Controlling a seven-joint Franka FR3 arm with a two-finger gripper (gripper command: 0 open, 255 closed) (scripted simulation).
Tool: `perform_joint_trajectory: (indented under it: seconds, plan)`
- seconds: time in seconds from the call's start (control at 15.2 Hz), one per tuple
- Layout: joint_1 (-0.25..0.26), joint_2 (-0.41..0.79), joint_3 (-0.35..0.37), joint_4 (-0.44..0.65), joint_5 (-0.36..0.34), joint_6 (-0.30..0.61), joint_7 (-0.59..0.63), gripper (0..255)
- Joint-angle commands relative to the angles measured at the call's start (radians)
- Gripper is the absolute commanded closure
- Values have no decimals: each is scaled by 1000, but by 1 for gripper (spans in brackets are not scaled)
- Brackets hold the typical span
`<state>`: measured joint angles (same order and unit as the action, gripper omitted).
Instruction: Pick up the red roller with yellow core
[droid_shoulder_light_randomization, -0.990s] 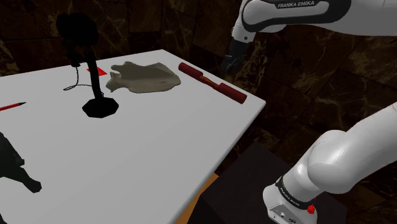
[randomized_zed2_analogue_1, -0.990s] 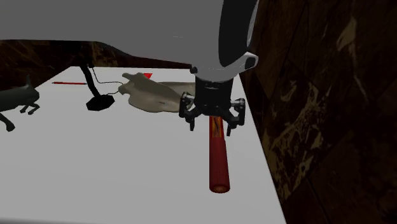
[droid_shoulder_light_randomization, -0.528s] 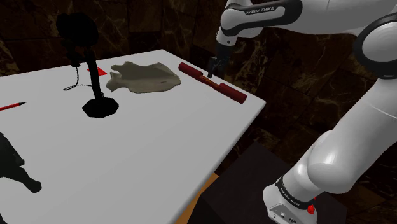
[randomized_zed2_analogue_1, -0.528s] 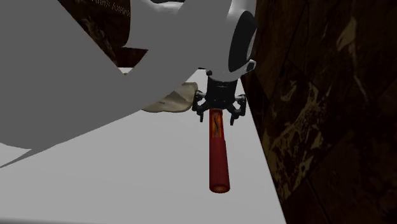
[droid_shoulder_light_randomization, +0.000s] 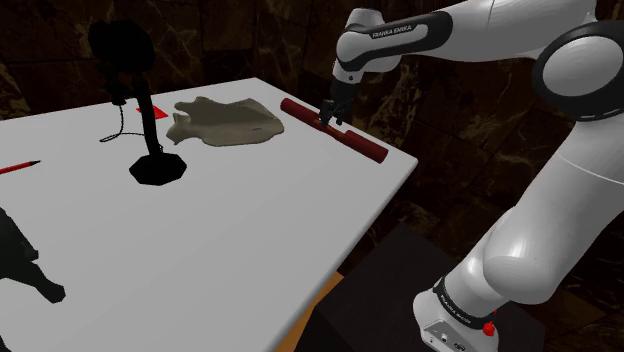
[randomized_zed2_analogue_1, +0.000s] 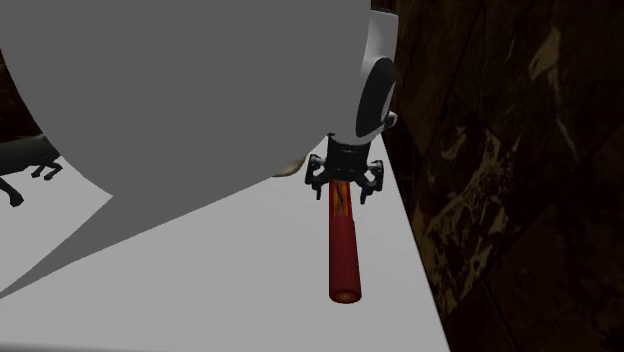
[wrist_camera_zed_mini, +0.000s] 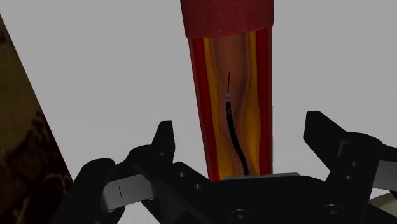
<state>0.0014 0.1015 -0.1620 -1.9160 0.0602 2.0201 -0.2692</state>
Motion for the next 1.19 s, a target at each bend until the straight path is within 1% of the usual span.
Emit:
perform_joint_trajectory:
  seconds: [0.0,0.07,0.13,0.73,1.12]
  plan:
    - [-1,8,-1,-16,2,24,-4,0]
    - [-1,8,-1,-16,2,24,-4,0]
    - [-1,5,-1,-18,2,24,-4,255]
    - [-1,8,-1,-16,2,24,-4,255]
    - [-1,-14,-1,39,-4,-52,2,255]
